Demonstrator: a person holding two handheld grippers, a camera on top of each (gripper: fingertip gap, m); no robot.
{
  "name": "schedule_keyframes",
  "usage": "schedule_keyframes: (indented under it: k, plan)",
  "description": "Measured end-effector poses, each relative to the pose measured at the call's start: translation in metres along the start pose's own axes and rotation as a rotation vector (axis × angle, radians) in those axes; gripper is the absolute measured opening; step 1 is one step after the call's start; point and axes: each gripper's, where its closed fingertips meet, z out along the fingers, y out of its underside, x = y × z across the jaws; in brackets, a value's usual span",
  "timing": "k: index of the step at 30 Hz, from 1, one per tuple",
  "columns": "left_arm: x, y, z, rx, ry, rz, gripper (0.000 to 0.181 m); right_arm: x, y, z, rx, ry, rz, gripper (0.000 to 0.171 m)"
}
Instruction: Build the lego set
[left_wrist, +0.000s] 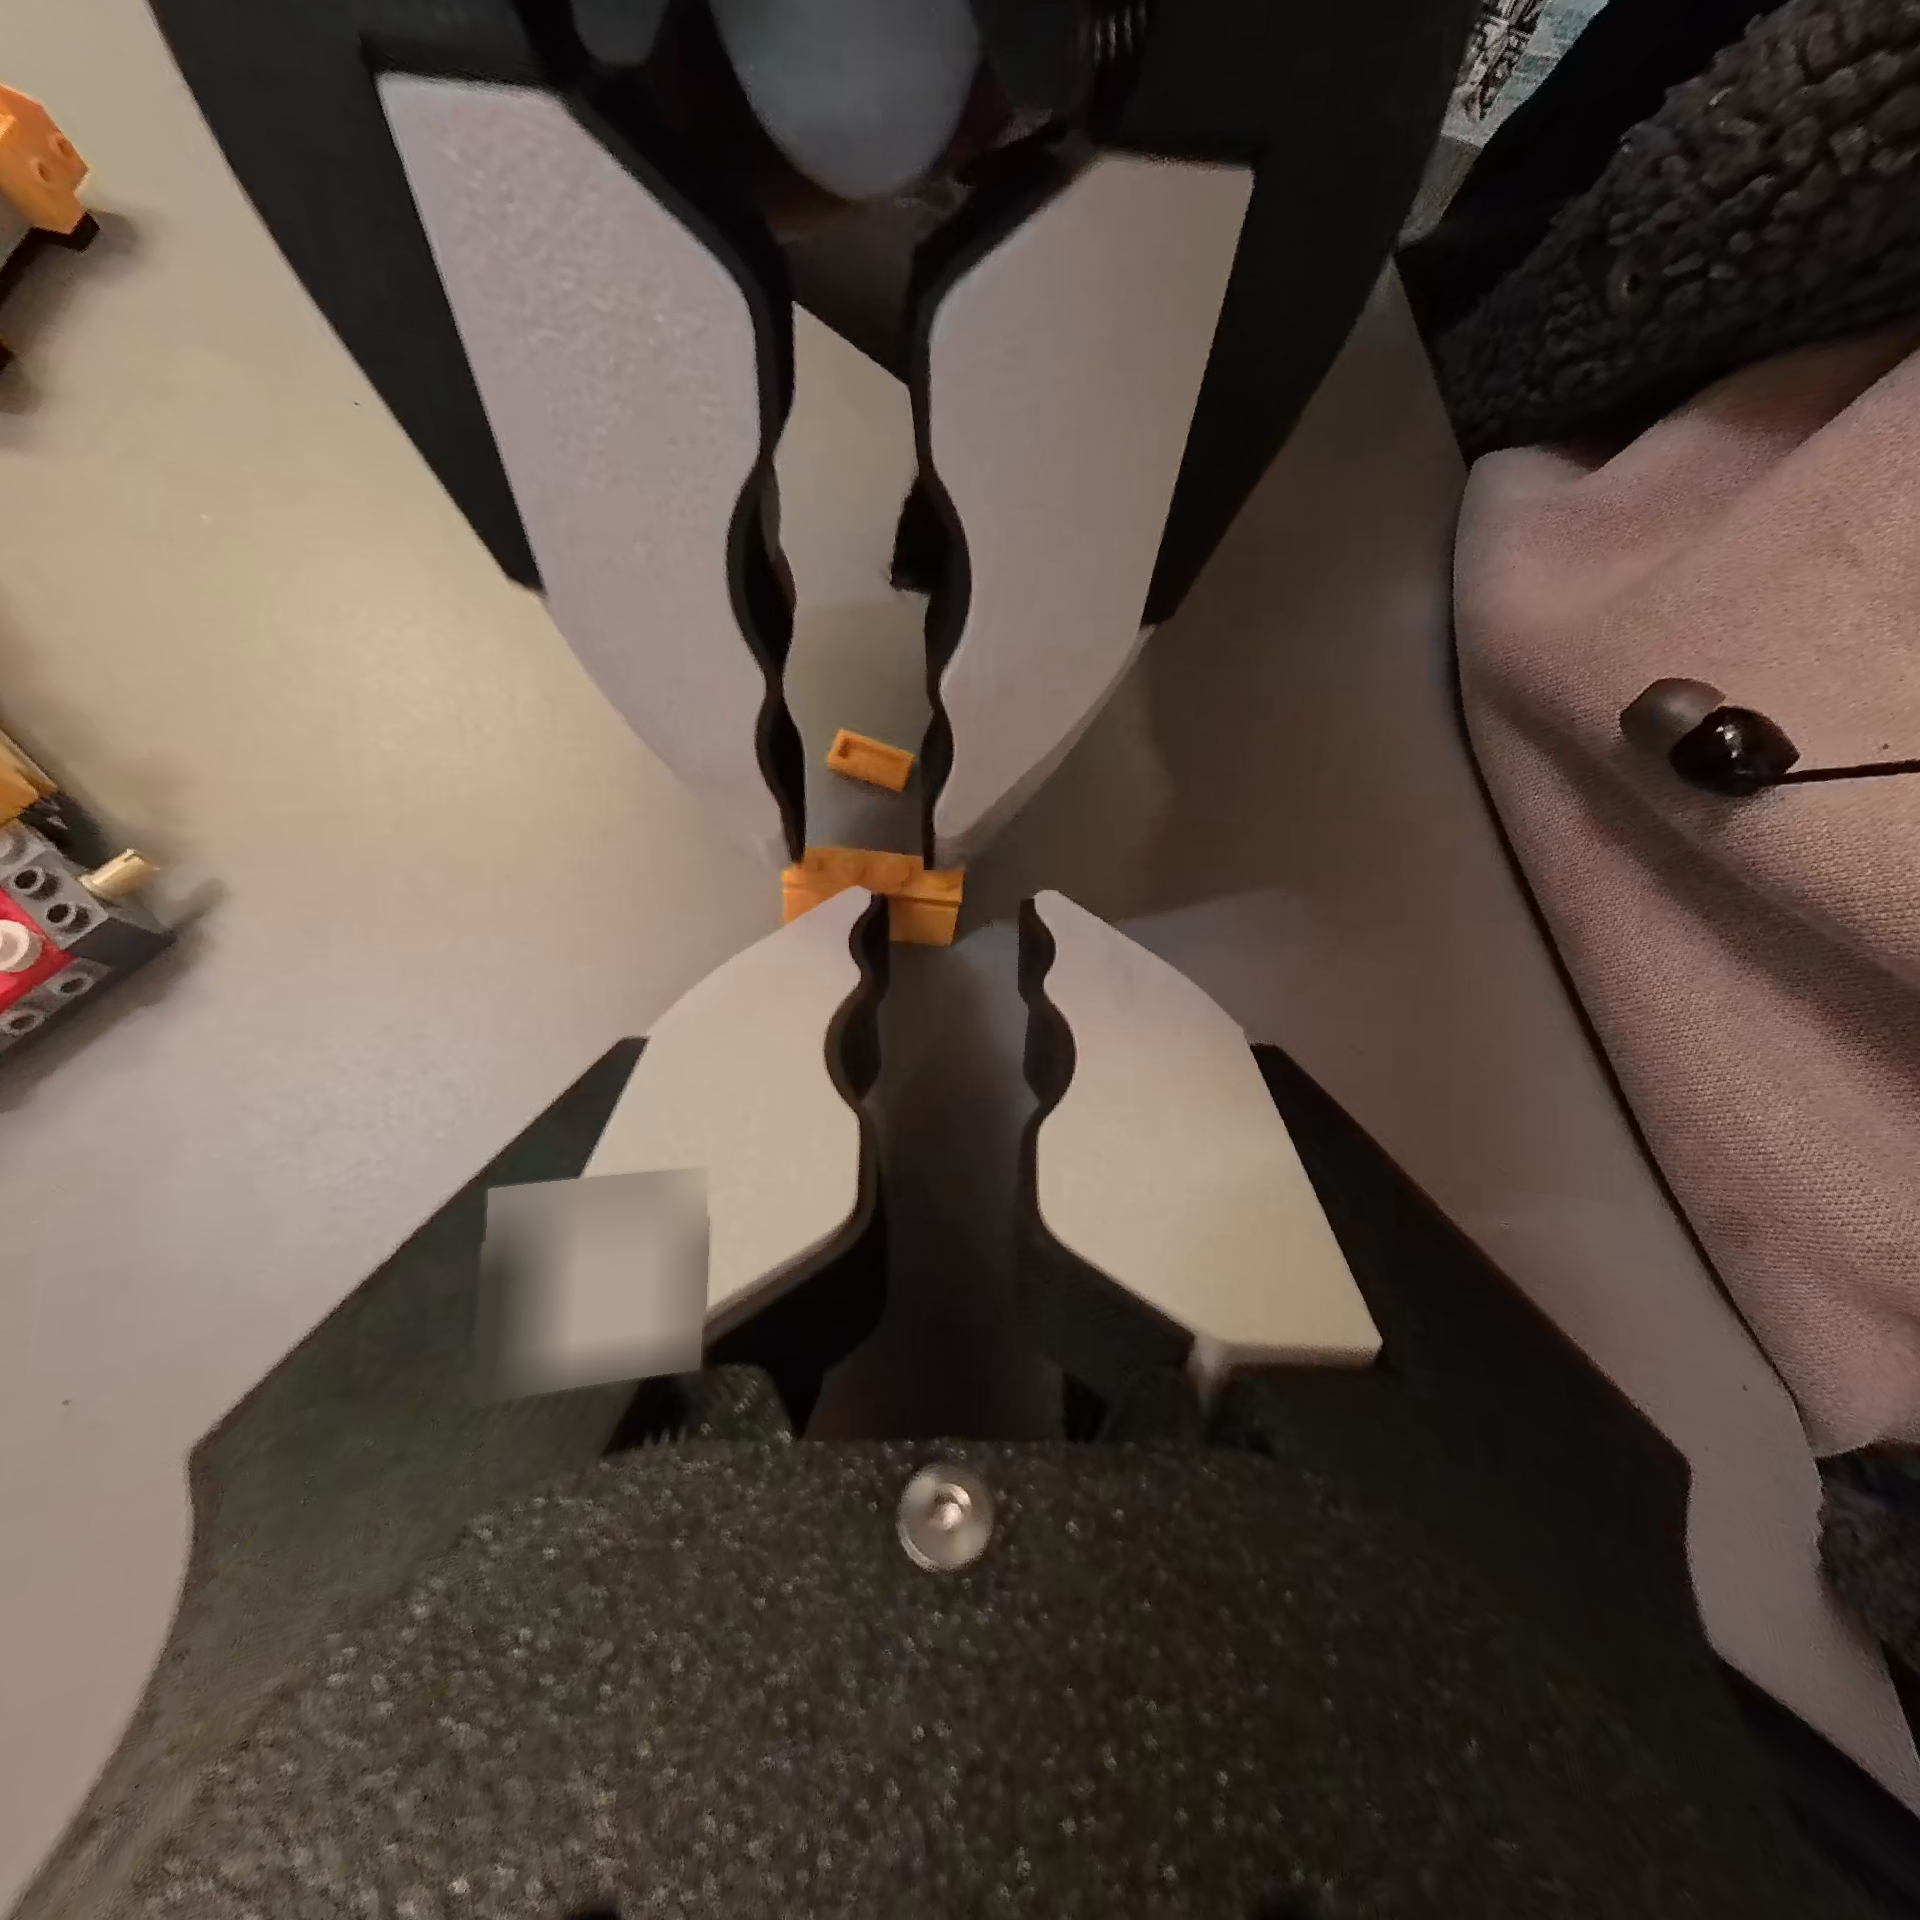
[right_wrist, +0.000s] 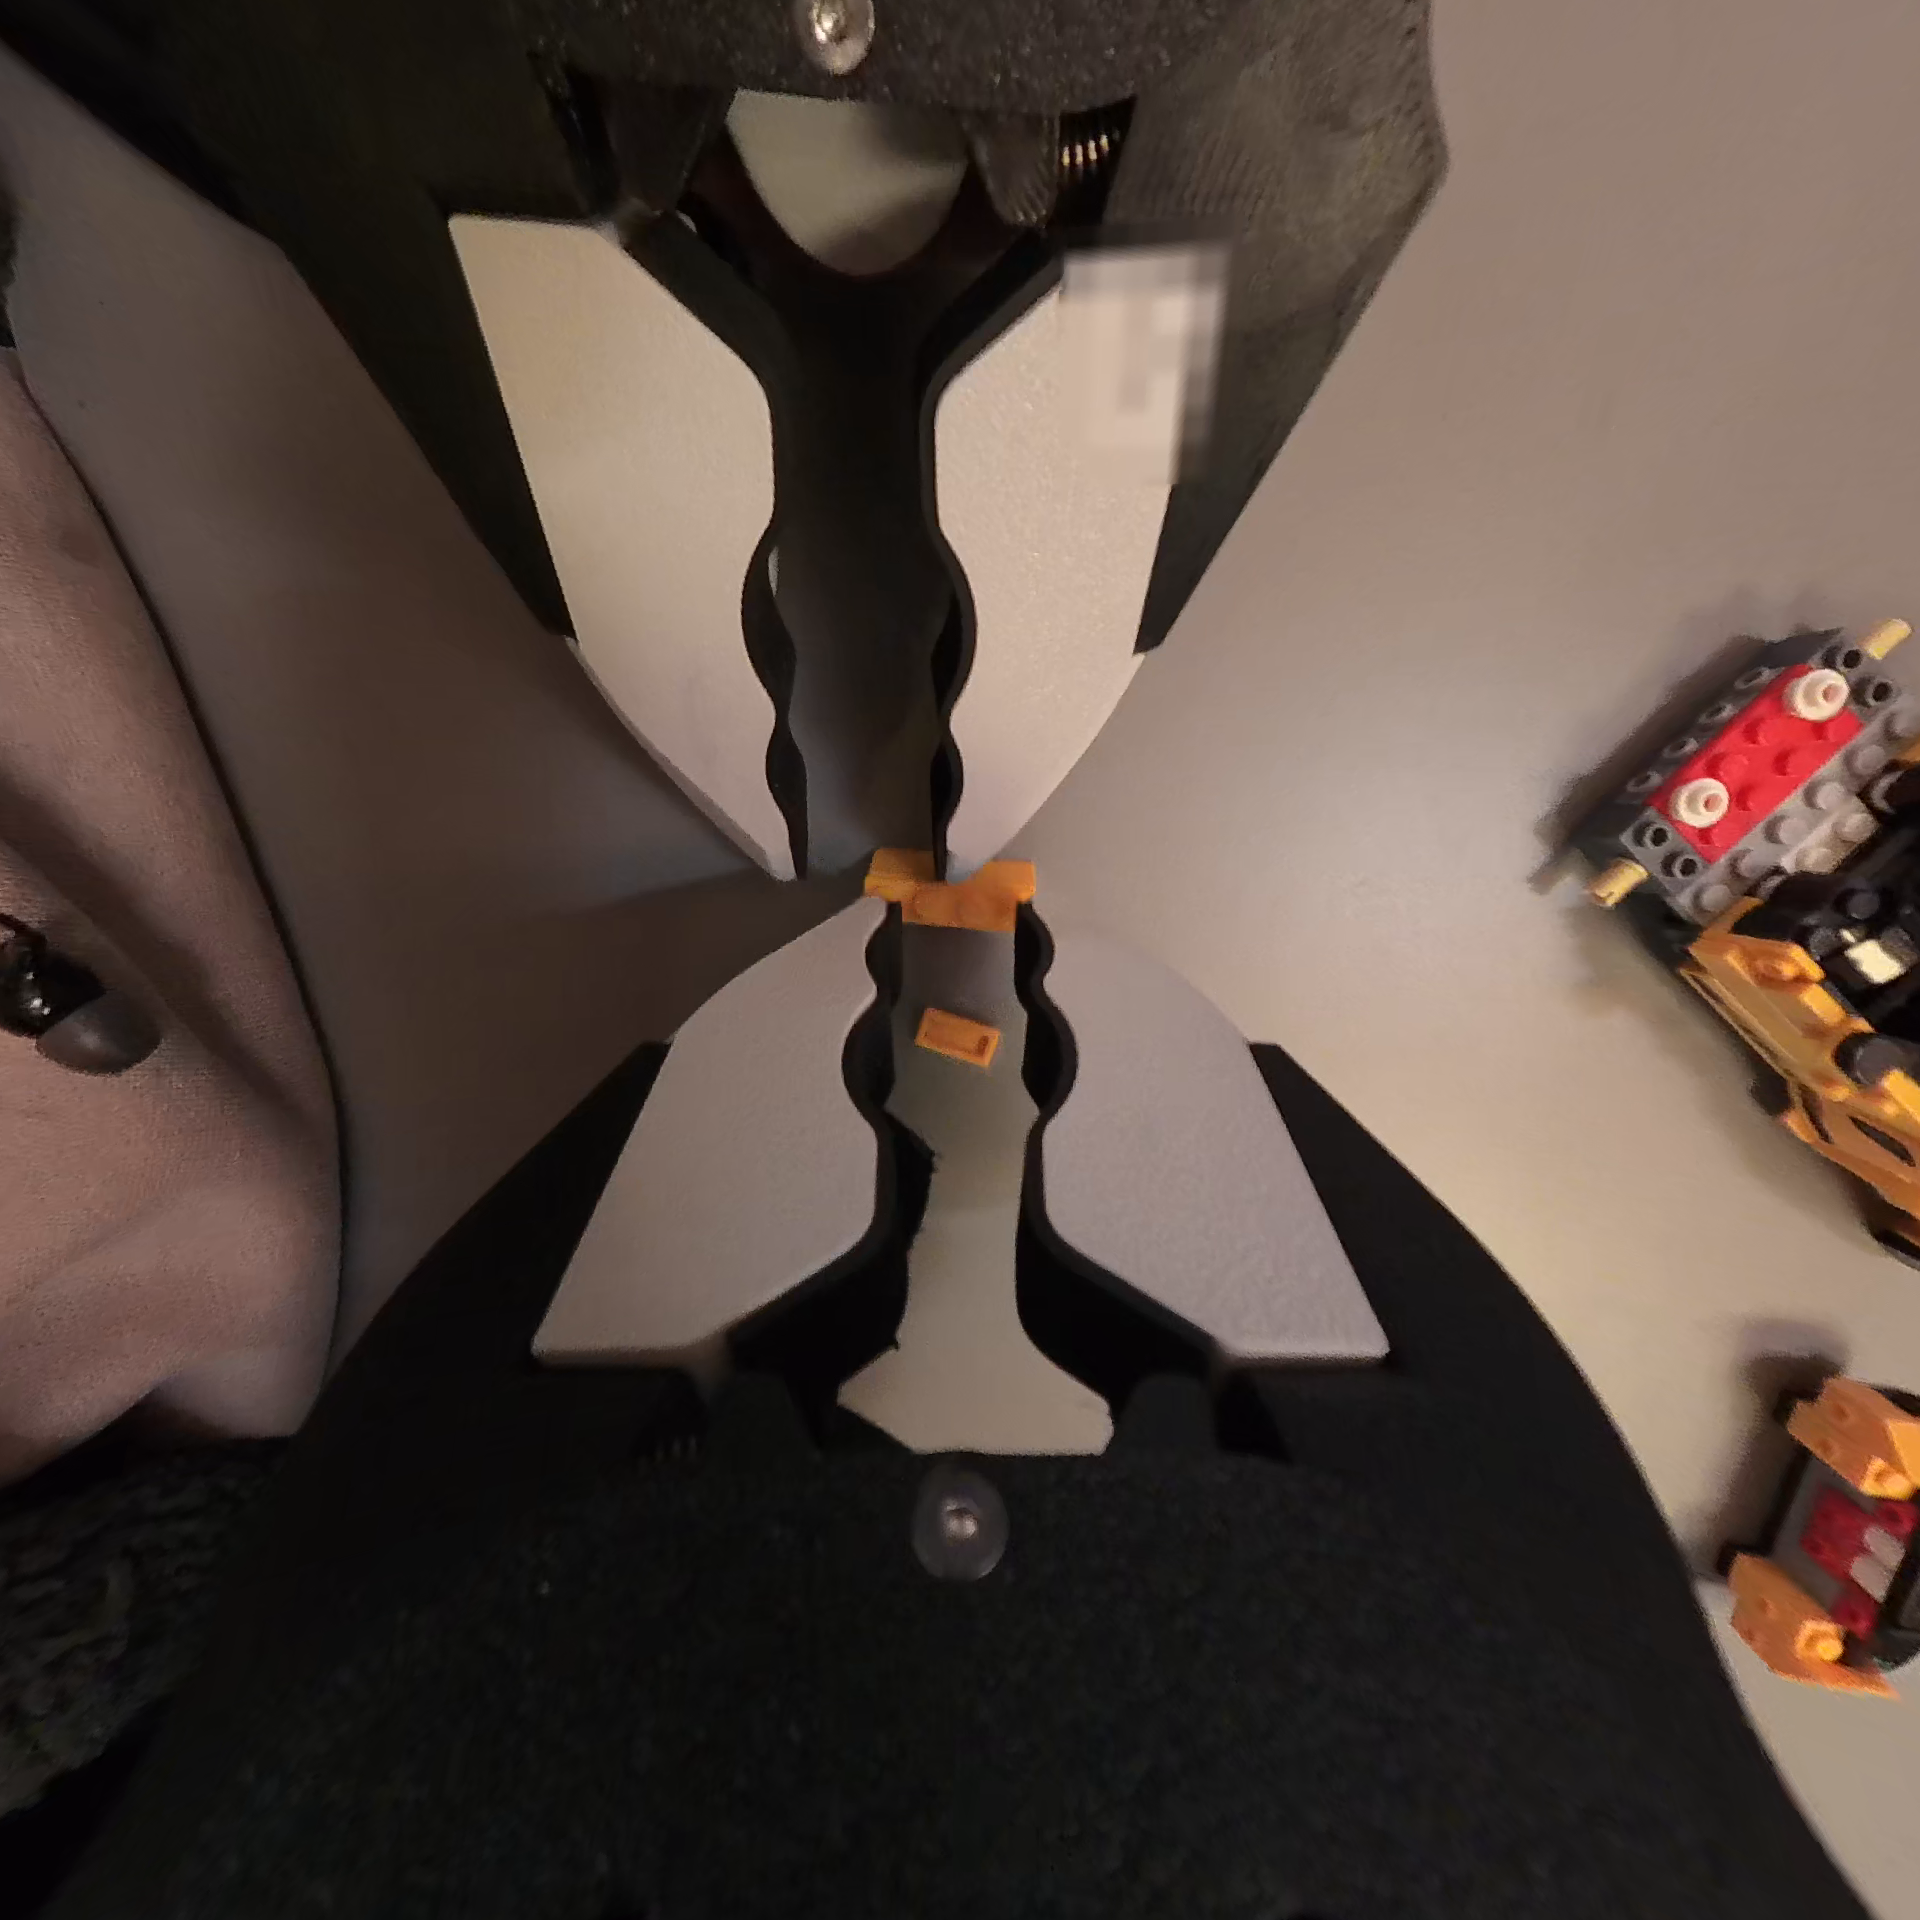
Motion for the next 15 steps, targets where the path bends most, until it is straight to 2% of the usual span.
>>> schedule_keyframes:
  k: [6, 15]
  plan:
    - [0.0, 0.002, 0.001, -0.015, -0.001, 0.009, 0.023, 0.003, 0.028, -0.019, 0.028, 0.015, 0.04, 0.02]
    - [0.001, 0.002, 0.003, -0.02, -0.009, 0.023, 0.022, -0.003, 0.035, 0.0, 0.04, 0.057, 0.161, 0.024]
